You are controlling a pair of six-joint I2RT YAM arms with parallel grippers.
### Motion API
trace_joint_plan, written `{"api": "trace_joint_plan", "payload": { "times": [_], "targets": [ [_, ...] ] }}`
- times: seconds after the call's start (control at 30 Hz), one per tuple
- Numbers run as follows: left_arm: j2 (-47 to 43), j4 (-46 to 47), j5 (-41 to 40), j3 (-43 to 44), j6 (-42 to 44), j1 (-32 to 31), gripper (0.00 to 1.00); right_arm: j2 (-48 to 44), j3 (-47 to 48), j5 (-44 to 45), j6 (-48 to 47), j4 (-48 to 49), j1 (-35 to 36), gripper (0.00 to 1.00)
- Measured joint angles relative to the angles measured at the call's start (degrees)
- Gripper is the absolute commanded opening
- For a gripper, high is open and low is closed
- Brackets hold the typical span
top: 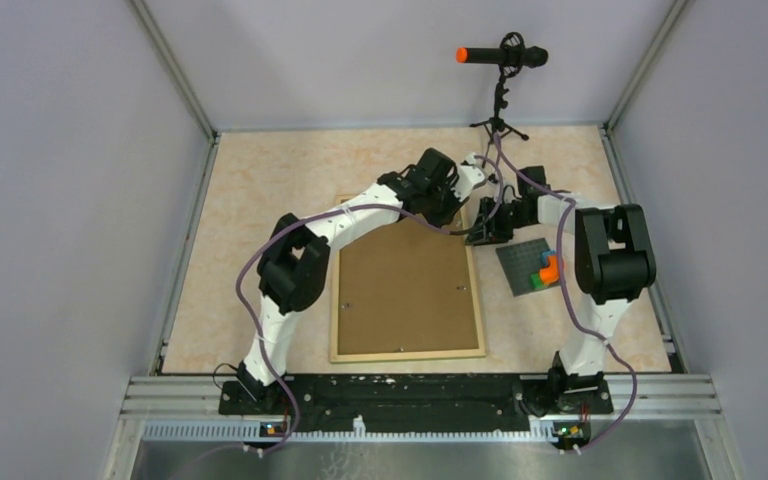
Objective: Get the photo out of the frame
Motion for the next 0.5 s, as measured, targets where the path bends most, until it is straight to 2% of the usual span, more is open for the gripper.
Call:
{"api": "trace_joint_plan", "payload": {
  "times": [0.5],
  "targets": [
    [3.2, -0.5, -0.6, 2.9, -0.1, -0.2, 0.0, 0.4, 0.0, -0.7, 0.3, 0.1, 0.0, 0.33]
  ]
}}
